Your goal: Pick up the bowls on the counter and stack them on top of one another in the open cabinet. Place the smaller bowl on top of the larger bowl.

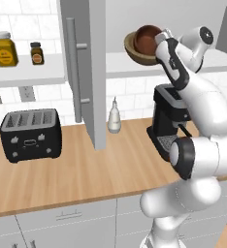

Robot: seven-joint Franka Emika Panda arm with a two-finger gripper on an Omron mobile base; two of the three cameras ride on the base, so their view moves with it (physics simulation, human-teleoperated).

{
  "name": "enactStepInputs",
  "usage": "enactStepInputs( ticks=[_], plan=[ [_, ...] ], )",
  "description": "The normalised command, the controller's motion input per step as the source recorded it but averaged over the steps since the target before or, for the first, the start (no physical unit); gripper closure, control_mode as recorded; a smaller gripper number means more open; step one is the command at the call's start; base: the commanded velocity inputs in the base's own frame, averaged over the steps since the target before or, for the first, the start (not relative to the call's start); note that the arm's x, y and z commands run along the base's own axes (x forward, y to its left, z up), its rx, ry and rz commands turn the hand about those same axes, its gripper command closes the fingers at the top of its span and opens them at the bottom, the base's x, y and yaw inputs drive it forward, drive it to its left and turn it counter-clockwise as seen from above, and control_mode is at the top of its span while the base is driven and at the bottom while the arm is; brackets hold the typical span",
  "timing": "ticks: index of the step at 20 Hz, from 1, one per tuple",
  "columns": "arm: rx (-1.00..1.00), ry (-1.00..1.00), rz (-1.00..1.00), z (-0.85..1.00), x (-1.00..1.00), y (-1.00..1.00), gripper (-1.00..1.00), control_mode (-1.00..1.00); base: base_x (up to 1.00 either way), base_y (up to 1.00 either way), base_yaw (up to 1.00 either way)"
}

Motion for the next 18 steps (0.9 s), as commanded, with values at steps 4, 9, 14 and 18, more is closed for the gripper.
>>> enactStepInputs(
  ticks=[4,9,14,18],
  plan=[
    [-0.01,0.00,0.00,-0.10,0.39,0.18,-1.00,-1.00,0.00,0.00,0.00],
    [0.00,-0.05,0.00,0.00,0.15,0.12,-1.00,-1.00,0.00,0.00,0.00],
    [0.00,-0.18,0.00,0.00,-0.07,0.03,-1.00,-1.00,0.00,0.00,0.00],
    [0.00,-0.11,0.00,0.00,-0.66,-0.01,-1.00,-1.00,0.00,0.00,0.00]
  ],
)
